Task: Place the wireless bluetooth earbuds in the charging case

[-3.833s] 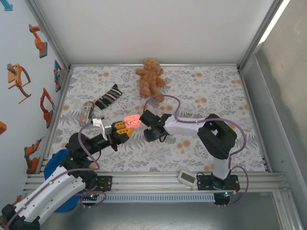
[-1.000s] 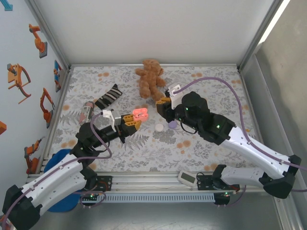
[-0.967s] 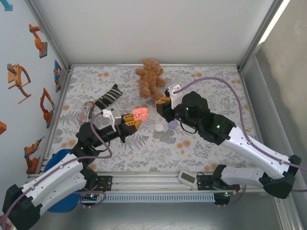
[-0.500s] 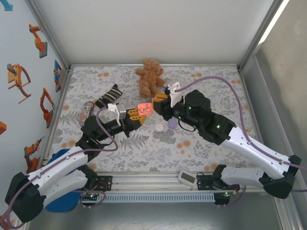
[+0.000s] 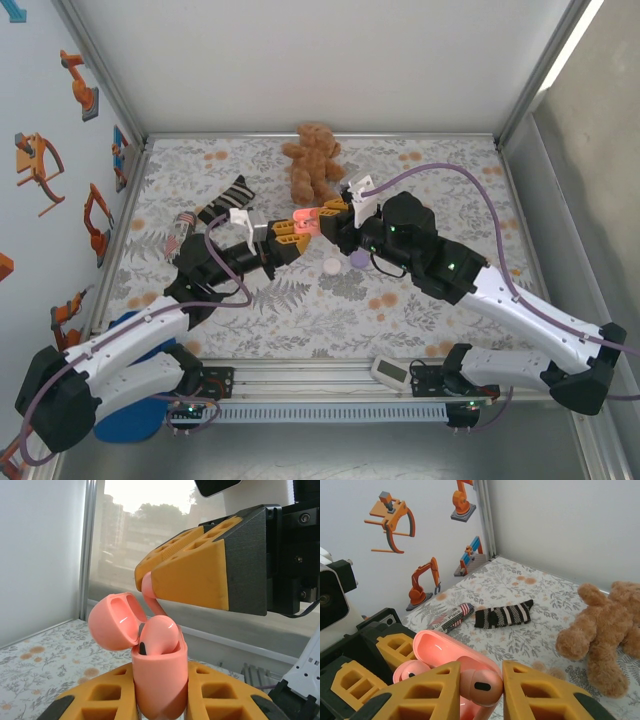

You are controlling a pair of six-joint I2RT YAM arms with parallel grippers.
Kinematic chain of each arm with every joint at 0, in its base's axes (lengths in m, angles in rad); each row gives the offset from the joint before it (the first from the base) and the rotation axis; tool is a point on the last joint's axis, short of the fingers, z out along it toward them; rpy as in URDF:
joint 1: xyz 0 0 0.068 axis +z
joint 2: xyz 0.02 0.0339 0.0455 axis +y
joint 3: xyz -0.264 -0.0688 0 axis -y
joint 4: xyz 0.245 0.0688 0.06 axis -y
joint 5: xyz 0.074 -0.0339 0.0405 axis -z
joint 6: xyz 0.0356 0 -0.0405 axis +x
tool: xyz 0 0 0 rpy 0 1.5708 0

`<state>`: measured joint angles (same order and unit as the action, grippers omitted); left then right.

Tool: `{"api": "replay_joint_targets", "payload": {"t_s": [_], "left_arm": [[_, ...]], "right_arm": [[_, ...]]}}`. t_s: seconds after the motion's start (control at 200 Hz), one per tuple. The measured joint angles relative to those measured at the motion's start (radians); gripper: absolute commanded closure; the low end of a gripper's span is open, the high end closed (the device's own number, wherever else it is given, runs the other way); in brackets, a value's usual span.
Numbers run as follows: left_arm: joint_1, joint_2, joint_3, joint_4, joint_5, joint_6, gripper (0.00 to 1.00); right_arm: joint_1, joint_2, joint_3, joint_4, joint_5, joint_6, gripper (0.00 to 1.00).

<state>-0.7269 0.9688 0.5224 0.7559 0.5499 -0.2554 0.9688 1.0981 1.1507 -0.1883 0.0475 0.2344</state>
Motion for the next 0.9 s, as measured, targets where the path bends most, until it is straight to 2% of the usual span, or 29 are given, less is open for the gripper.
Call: {"api": "replay_joint_targets", "payload": {"t_s": [0.901], "left_arm": [[-0.006, 0.026, 0.005, 0.038, -0.008, -0.029, 1.0]], "right_arm": [[0.008, -0.001, -0.029, 0.029, 0.0, -0.004, 0.76]]}}
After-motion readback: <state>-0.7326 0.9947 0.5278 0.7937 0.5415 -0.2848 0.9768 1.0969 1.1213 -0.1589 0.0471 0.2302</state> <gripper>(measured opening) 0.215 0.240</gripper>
